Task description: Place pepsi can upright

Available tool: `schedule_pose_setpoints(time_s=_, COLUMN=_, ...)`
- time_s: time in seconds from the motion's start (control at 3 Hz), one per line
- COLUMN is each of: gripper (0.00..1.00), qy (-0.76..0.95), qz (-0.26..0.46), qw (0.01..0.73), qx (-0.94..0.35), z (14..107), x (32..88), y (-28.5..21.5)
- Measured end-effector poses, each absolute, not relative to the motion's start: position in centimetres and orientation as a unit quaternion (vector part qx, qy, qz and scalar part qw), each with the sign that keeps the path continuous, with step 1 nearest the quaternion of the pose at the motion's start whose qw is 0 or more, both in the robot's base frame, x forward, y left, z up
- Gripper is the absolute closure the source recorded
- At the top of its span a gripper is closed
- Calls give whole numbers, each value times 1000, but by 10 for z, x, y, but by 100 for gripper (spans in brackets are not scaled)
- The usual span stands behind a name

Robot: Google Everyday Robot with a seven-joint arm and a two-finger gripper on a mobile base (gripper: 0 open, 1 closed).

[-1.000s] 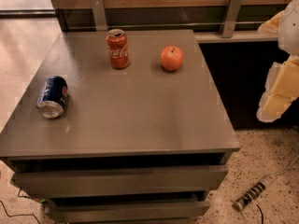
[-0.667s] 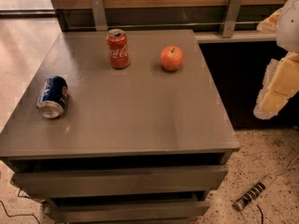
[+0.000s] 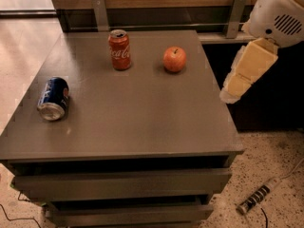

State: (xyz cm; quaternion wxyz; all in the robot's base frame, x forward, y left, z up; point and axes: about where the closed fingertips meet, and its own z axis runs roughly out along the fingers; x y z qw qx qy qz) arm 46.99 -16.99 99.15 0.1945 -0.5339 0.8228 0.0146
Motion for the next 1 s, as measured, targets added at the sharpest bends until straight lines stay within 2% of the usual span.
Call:
schedule_pose_setpoints(time_s=0.33, gripper=0, qy=850, qz=48, qw=192, qx=-488, z=996, x=489, y=-148)
schedule_pose_setpoints(time_s=1.0, gripper=0, qy=885, qz=70, qw=164, qx=-430, z=998, x=519, y=-66)
